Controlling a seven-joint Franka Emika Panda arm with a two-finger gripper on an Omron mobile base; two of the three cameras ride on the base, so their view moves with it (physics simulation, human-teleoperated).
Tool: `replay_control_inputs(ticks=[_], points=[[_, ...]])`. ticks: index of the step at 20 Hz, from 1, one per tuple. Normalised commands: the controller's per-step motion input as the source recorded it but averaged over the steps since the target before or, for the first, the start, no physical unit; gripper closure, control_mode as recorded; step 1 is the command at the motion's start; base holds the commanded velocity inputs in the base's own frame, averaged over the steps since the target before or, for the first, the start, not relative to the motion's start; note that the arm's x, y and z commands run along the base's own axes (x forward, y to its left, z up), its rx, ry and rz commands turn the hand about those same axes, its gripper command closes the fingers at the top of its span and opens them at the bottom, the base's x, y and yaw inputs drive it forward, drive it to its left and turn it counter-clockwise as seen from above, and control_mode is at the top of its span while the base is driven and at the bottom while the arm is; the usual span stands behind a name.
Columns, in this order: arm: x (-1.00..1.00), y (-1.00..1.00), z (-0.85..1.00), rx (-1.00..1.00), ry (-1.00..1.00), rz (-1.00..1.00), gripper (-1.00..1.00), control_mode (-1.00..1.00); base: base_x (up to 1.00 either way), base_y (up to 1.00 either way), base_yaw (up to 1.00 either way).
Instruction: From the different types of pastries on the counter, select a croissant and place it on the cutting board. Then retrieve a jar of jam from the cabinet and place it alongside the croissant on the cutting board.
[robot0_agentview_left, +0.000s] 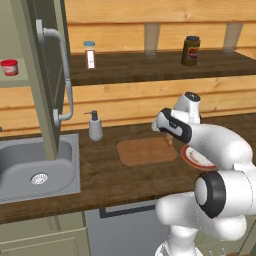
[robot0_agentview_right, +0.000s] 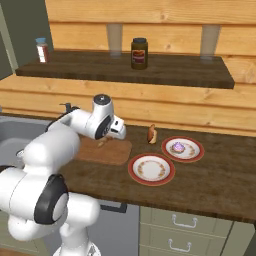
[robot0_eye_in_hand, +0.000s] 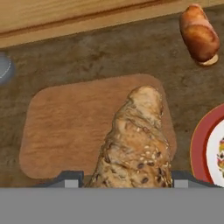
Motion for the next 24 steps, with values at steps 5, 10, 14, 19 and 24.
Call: replay_control_inputs(ticks=[5,10,14,19,24], points=[[0.17,0.05,-0.12,-0.08,0.0,0.25,1.0,-1.0,0.0,0.0,0.0],[0.0,0.0,-0.62,-0.1,0.0,0.14,1.0,-1.0,0.0,0.0,0.0],[0.0,0.0,-0.64,-0.14,0.0,0.08,1.0,-1.0,0.0,0.0,0.0],[0.0,0.0,-0.31,-0.05,0.0,0.05,1.0,-1.0,0.0,0.0,0.0],[0.05,0.0,-0.05,0.0,-0.01,0.06,1.0,-1.0,0.0,0.0,0.0]])
